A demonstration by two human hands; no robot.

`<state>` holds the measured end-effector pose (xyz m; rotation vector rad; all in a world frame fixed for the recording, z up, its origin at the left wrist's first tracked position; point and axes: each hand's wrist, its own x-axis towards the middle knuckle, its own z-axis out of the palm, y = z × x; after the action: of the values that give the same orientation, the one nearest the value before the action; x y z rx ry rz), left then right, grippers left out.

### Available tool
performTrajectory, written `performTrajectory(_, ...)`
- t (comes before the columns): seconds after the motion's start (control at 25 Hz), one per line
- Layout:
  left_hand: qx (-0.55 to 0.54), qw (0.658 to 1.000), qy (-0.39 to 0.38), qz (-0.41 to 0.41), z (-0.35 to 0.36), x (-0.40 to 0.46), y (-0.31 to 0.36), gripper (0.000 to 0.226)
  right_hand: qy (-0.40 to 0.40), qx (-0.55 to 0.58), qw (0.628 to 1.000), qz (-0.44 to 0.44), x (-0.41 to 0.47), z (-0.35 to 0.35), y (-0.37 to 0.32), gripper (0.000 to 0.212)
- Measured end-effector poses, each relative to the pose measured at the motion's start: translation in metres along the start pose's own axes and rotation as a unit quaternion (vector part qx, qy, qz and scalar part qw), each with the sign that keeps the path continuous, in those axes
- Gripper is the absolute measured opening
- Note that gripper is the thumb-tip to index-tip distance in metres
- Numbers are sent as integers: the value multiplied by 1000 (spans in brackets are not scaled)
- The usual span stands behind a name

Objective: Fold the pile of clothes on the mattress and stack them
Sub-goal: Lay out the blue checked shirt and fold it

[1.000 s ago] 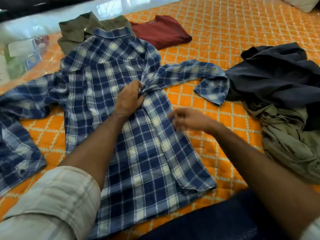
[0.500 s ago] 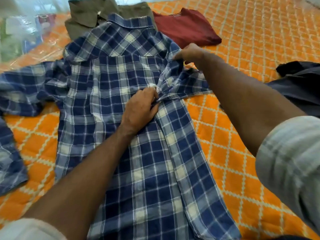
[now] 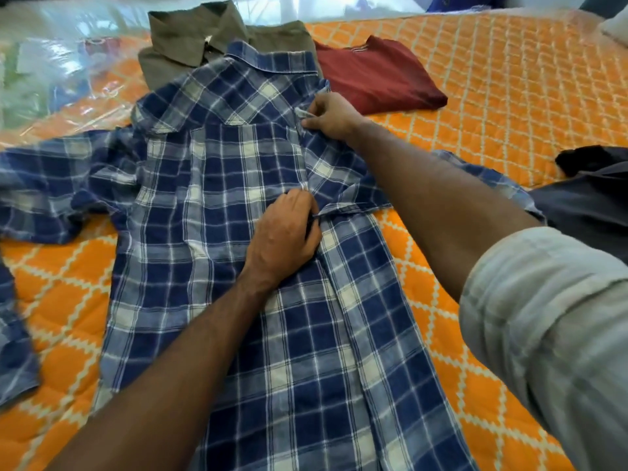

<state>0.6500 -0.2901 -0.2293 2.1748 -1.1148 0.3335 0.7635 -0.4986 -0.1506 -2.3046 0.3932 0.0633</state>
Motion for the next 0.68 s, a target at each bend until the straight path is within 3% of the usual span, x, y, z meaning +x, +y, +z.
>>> performTrajectory(0.12,11,1000,-7,-17,0,0,-2,8,0,123,992,-18,-14,-12,14,13)
performTrajectory(0.2,13,1000,-10,-16,0,0,-2,9,37,177,983,-30,-42,-46,37,28)
performTrajectory(0.28,8,1000,-16,-15,-1,1,1,10,55,89,993,-48,-92,-87,70,36)
performTrajectory(0.36,0,999,-27,-24,-3,3,5,11,37,-107,990,-82,-153,-108,114,43)
performTrajectory(0.48,3,999,-37,-36,-7,4,6,13,84,-352,927,-98,-243,-104,175,58)
performTrajectory(0.6,11,998,-53,-25,-12,8,12,16,147,-444,883,-38,-290,-91,202,50)
performTrajectory(0.68,32,996,-78,-29,-17,13,18,17,162,-434,886,-21,-289,-92,199,32)
